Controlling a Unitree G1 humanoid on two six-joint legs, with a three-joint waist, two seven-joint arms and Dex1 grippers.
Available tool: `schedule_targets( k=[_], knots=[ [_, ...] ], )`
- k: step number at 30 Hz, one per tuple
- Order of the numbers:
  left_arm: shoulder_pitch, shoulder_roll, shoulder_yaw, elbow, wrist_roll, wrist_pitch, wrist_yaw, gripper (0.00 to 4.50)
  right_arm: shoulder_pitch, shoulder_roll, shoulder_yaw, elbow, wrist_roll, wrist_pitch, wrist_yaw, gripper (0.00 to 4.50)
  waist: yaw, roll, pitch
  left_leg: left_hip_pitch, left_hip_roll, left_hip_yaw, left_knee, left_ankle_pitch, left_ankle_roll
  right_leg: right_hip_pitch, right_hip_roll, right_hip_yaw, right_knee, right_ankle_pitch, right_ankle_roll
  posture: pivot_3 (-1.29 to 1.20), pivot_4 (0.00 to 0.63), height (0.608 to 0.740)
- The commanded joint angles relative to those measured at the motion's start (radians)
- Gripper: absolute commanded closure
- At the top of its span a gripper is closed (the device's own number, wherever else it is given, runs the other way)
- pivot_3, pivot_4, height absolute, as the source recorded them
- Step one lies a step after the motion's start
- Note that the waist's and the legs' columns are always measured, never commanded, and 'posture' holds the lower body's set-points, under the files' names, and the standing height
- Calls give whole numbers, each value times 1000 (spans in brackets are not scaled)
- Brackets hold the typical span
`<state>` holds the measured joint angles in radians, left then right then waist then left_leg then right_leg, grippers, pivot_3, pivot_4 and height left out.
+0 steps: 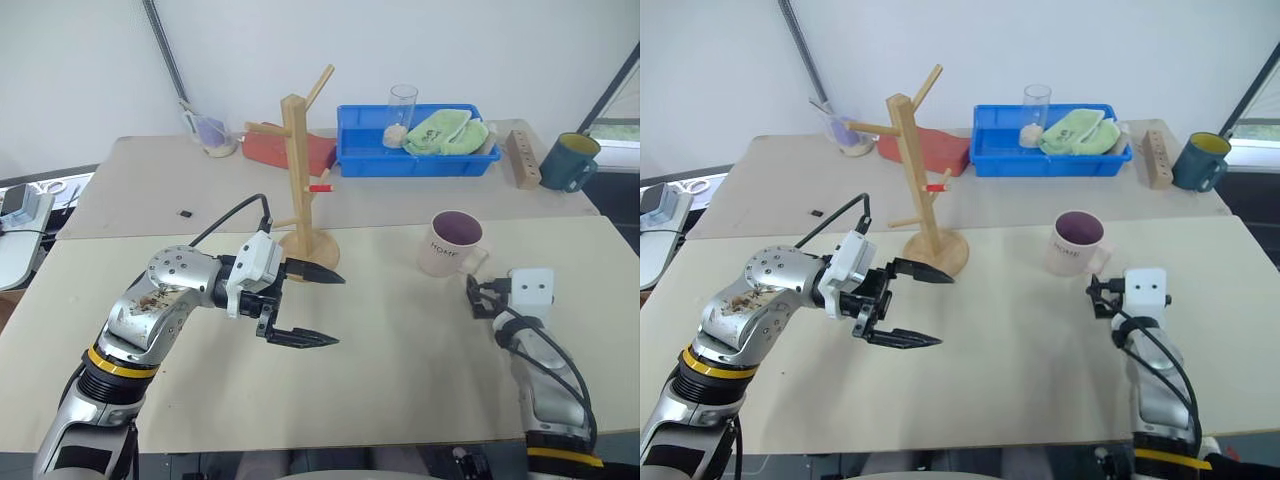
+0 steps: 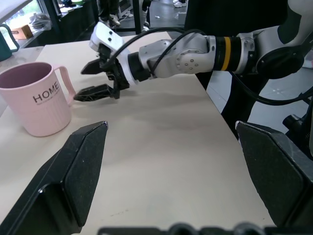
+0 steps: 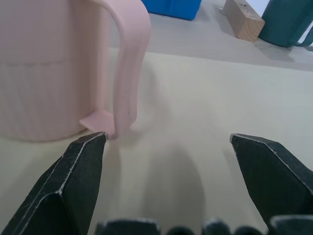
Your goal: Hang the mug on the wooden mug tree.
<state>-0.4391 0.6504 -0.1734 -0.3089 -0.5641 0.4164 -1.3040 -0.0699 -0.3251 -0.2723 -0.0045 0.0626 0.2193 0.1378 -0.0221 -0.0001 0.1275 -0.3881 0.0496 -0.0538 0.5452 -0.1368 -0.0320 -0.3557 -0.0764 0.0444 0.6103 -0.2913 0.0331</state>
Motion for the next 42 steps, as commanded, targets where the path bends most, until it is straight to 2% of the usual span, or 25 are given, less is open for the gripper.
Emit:
schedule_targets(
  k=[1,10,11,21,23,26,31,34,36,39,42],
  knots=[
    [-21,4,14,-6,0,-9,0,0,-39,10,-17,10,18,-36,-19,16,0,0,0,0,0,0,0,0,0,0,0,0,0,0,0,0,150,740],
    [-32,1,16,1,10,-3,11,0,-75,41,-18,37,48,-31,-18,16,0,0,0,0,0,0,0,0,0,0,1,1,0,0,0,0,150,740],
    [-34,2,16,2,11,-3,12,0,-79,45,-22,40,55,-28,-22,534,0,0,0,0,0,0,0,0,0,0,1,1,0,0,0,0,150,740],
    [-23,13,35,-1,10,7,45,0,-139,45,-16,93,66,-37,-15,3923,-2,0,0,0,0,0,0,0,1,1,1,2,1,0,0,0,150,740],
    [-11,21,58,-4,2,17,68,0,-141,37,-9,65,68,-29,-2,4485,-2,0,0,0,0,0,0,0,1,1,1,2,1,0,0,0,150,740],
    [27,35,117,-4,-11,23,107,0,-138,-10,30,-16,52,-6,48,4485,-6,2,0,-1,0,0,-1,0,1,1,1,2,1,0,0,0,150,740],
    [167,89,267,-30,-37,52,170,0,-171,-229,195,-206,-49,21,259,4485,-21,4,1,0,0,0,-2,0,1,1,3,5,1,0,0,0,150,740],
    [258,107,367,-58,-85,69,193,0,-276,-380,320,-255,-124,-3,427,4485,-25,4,2,1,1,1,-2,0,2,-1,3,7,1,0,0,0,150,740],
    [300,110,419,-74,-118,78,202,0,-371,-440,389,-251,-154,-22,522,4485,-24,2,3,3,1,0,-3,0,2,-4,3,6,1,0,0,0,150,740],
    [343,100,490,-83,-147,53,214,0,-548,-471,477,-206,-177,-44,653,4485,-20,1,4,3,1,1,-4,-5,-6,-8,1,6,1,0,0,0,150,740],
    [358,103,535,-91,-184,68,228,0,-693,-459,550,-133,-214,-83,740,4485,-15,-1,5,1,0,2,-5,-5,-6,-9,1,6,1,0,0,0,150,740]
  ],
)
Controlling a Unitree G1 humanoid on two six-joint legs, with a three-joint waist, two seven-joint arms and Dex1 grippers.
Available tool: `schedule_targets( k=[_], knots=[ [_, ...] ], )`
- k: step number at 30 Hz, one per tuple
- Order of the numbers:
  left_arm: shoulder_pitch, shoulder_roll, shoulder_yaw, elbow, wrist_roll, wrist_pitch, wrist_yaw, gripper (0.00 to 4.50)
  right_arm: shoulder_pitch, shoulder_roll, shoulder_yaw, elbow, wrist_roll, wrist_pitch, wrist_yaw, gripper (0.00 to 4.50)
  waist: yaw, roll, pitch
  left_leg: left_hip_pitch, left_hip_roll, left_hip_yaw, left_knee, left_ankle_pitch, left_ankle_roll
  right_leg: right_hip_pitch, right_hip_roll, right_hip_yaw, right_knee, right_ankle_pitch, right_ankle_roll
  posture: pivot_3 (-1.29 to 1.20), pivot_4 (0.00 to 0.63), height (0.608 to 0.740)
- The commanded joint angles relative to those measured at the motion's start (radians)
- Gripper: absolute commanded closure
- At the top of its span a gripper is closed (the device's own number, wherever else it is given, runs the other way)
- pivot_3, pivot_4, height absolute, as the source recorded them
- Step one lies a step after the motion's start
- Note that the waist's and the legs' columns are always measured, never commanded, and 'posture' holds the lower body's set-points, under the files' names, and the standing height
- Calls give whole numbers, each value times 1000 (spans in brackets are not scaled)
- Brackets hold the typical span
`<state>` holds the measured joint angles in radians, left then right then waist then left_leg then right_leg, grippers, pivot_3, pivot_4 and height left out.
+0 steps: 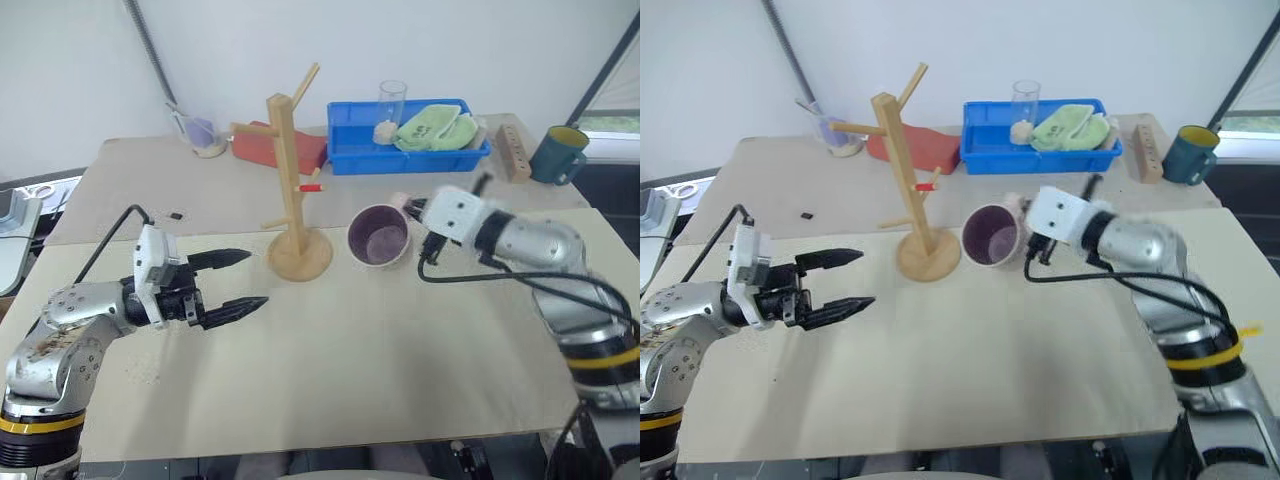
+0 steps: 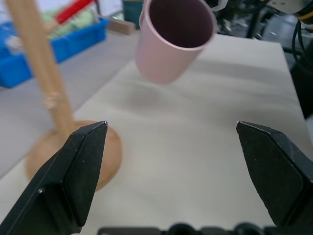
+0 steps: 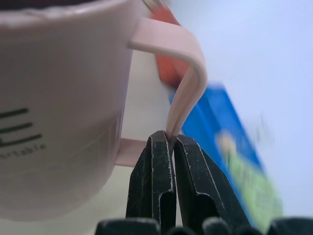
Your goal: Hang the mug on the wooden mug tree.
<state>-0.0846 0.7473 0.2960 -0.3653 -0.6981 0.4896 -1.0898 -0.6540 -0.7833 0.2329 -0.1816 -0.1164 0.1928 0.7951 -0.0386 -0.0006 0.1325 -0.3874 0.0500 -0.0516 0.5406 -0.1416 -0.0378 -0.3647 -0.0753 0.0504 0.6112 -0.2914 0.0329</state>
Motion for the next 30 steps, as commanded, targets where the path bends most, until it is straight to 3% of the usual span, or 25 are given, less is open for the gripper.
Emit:
schedule_targets(
  k=[1,12,25,30],
  knots=[
    [12,15,73,-38,-57,2,12,0,-155,12,68,68,-43,-66,108,4485,4,0,0,0,0,0,0,0,0,0,0,0,0,0,0,0,150,740],
    [-12,43,74,-93,-112,40,49,0,-399,140,159,295,-120,-217,191,4485,-1,2,-1,1,0,0,-1,3,4,-1,1,0,3,1,0,0,150,740],
    [-153,40,27,-149,-203,131,168,0,-510,243,164,423,-156,-249,212,4485,-4,2,-2,3,0,-1,-1,5,8,-1,3,2,6,1,1,0,150,740],
    [-166,39,7,-138,-200,122,171,0,-508,240,153,417,-155,-249,235,2703,-4,2,-2,4,1,-1,-1,5,8,-1,9,10,8,3,4,0,150,740]
  ],
)
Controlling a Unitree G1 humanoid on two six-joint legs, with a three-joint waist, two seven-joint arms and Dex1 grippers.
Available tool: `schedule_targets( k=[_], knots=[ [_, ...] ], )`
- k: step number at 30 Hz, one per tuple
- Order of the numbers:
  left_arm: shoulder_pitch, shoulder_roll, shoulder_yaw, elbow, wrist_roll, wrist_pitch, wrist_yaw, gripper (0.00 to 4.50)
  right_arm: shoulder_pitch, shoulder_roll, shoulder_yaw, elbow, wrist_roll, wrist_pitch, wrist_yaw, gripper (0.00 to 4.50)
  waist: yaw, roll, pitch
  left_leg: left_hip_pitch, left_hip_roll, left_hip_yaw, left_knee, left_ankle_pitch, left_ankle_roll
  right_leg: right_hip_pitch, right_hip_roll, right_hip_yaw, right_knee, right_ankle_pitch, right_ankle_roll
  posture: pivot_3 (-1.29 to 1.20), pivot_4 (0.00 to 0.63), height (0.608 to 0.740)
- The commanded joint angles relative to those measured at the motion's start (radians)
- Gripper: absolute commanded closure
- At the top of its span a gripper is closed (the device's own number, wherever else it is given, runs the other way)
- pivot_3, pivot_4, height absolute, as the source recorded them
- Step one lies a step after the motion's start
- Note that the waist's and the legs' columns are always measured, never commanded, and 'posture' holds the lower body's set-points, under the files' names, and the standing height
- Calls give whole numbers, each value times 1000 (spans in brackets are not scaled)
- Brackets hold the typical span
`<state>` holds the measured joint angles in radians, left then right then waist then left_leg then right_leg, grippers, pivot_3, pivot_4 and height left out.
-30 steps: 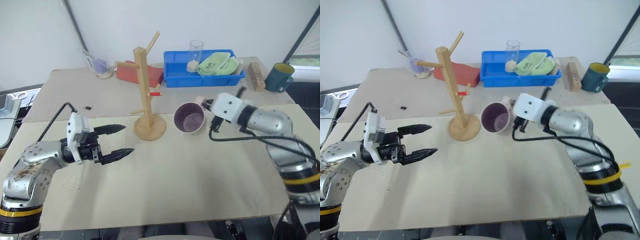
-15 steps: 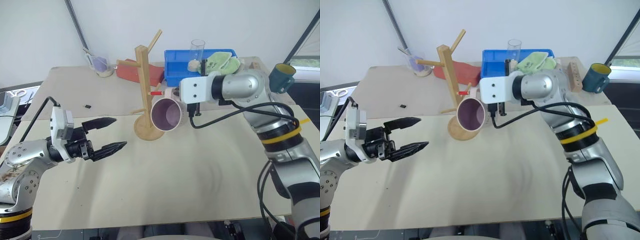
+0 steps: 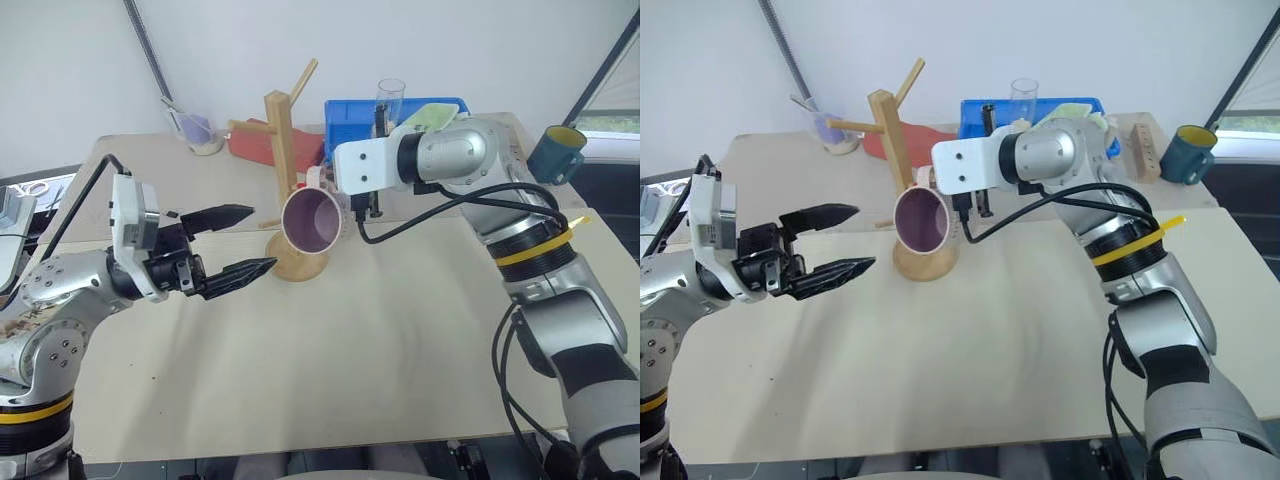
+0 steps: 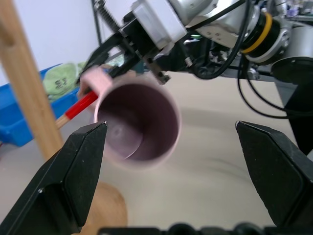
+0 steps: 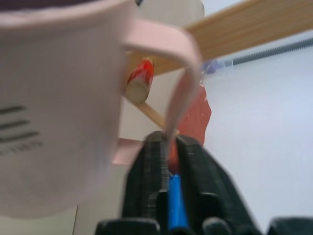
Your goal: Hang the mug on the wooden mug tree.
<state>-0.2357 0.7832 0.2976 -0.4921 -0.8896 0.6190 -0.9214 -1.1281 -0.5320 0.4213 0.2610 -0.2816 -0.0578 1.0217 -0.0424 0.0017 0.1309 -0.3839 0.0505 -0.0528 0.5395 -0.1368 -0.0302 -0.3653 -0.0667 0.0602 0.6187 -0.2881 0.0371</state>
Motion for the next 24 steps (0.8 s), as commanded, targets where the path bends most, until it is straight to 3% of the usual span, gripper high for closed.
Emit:
schedule_targets(
  k=[1,5,11,15,20,24],
  knots=[
    [-17,3,3,-7,-7,-10,4,0,-33,-13,-39,-29,9,-4,7,2361,0,0,0,0,0,0,0,0,0,0,2,3,0,0,0,0,150,740],
    [-22,6,0,3,3,-14,9,0,-28,-31,-65,-55,32,-4,22,1046,0,0,0,0,1,0,0,0,0,-3,6,9,1,-2,-3,0,150,740],
    [-4,63,-11,38,82,13,38,0,36,-101,-161,-136,198,82,139,1046,2,0,0,0,1,0,0,0,0,-3,7,10,2,-2,-4,0,150,740],
    [13,91,0,66,201,-28,94,0,117,-181,-270,-258,392,259,249,1046,3,0,0,1,1,0,1,0,0,-2,7,10,2,-2,-4,0,150,740],
    [57,137,53,109,234,-50,39,0,193,-262,-385,-409,589,499,280,1046,0,-1,0,1,1,0,0,0,0,-3,7,11,2,-3,-5,0,150,740],
    [49,132,69,145,241,-79,26,0,224,-286,-414,-465,646,577,250,1046,-1,-1,1,2,1,0,0,-5,-7,-5,6,11,2,-3,-6,0,150,740]
  ],
)
